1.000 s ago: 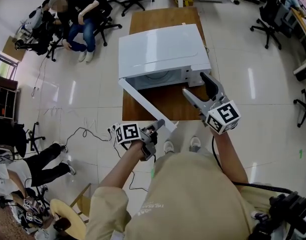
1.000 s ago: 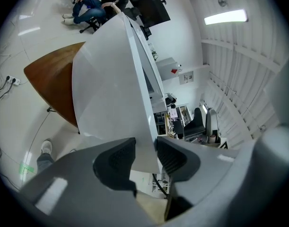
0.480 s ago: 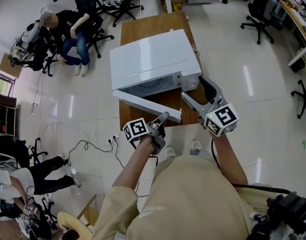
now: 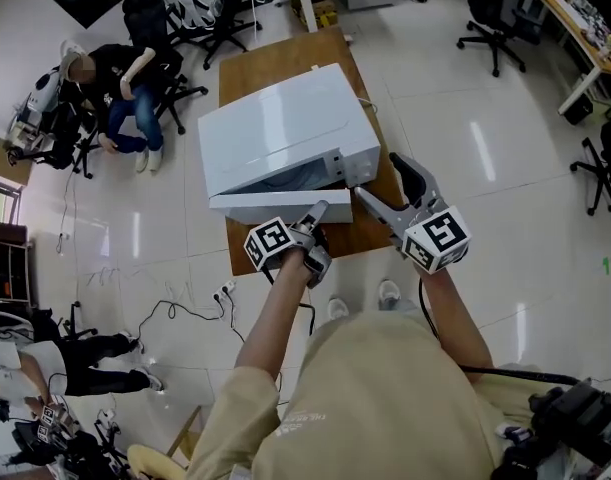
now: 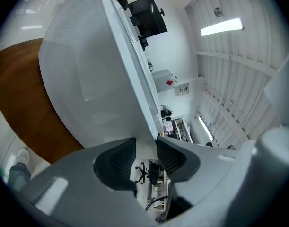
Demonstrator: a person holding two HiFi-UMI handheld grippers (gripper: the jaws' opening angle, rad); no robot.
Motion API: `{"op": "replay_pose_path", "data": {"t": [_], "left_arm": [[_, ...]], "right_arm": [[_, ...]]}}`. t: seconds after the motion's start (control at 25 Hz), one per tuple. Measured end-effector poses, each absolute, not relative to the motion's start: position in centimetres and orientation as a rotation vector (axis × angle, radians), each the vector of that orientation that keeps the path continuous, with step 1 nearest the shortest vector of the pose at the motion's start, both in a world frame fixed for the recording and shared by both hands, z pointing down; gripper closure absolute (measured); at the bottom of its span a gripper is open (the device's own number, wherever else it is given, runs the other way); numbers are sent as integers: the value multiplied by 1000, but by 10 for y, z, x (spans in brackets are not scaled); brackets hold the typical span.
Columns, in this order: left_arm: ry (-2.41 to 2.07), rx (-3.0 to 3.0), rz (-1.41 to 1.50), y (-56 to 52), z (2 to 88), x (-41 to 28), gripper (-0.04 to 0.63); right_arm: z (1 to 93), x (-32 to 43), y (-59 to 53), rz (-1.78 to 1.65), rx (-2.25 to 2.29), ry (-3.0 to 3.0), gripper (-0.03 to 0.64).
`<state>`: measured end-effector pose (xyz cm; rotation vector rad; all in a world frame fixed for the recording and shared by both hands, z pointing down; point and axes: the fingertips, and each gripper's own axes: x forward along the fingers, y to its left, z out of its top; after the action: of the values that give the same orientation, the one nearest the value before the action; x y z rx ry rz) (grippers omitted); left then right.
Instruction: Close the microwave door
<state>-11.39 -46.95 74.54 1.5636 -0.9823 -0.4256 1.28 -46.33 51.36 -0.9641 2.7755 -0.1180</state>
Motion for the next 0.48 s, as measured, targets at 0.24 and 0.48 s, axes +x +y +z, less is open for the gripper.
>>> {"op": "replay_pose_path", "data": {"t": [0.24, 0.48], "left_arm": [[-1025, 1549, -448, -500, 744, -114, 451], [-1074, 1544, -457, -532, 746, -120, 451]], "right_arm": [[508, 28, -462, -98, -1015, 2753, 259], [513, 40, -464, -74, -1061, 2752, 259]]}}
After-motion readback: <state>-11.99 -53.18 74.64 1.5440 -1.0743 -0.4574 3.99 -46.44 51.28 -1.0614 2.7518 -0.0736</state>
